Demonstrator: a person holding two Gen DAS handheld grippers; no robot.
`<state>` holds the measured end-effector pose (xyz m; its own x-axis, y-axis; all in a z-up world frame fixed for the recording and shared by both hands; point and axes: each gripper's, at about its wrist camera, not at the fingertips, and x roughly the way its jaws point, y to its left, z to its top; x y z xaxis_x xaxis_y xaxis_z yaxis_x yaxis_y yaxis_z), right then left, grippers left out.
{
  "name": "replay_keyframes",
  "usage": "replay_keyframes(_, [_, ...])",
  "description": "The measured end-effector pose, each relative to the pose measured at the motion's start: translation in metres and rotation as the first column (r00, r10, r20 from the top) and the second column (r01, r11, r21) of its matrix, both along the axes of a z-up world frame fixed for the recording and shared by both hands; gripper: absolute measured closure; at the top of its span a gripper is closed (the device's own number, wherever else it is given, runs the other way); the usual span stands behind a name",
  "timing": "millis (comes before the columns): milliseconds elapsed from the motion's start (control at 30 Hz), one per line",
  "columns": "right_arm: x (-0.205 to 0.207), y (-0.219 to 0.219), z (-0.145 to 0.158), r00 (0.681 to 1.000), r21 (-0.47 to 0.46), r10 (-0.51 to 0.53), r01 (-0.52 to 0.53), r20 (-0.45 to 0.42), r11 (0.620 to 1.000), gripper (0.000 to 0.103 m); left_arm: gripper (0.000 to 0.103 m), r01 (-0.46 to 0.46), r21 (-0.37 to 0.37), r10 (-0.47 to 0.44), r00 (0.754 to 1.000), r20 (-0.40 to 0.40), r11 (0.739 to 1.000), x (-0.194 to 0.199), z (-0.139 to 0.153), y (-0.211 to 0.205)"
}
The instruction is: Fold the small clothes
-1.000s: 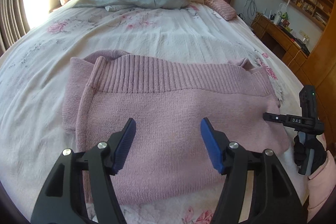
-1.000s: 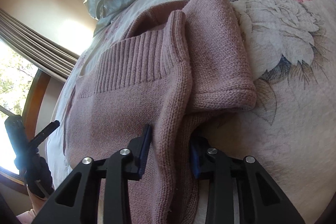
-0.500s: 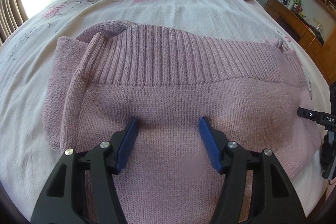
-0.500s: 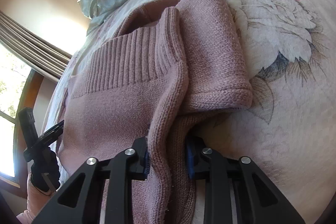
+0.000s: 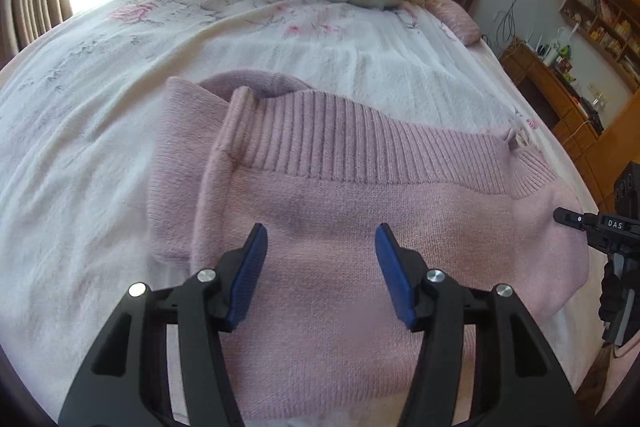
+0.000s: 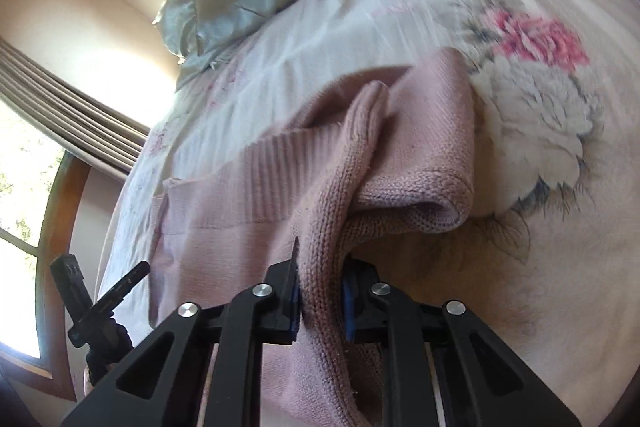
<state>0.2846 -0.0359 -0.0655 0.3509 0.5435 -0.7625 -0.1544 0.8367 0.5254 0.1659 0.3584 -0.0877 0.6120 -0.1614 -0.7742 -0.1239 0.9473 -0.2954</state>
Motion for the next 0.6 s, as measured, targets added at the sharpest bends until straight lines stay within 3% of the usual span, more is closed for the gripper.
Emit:
replay_keyframes(133, [-0.001,0.056,0.045,0.993,-0.075,0.100,-0.094,0.070,0.993,0.088,0.047,-0.021,0.000,0.021,1.000,0.019,1.000,-0.016,0.012,0.020])
replay_keyframes(267, [-0.007,0.122,0.069,0.971,-0.126,0.210,-0.195,0.114,0.973,0.088,0.047,-0.031,-0.013,0.031,0.999,0.031,0.999,-0.025,0.017,0.031])
replay_keyframes(433, [-0.020,0.198,0.071,0.934,-0.214,0.335,-0.304,0.127,0.928,0.088,0.047,-0.044,-0.028,0.045,0.998,0.034,0.999,-0.034,0.019,0.045])
replay_keyframes(600, [-0.027,0.252,0.048,0.913,-0.263,0.400,-0.368,0.081,0.892,0.088,0.047,-0.063,-0.038,0.064,0.997,0.035,0.997,-0.040,0.019,0.058])
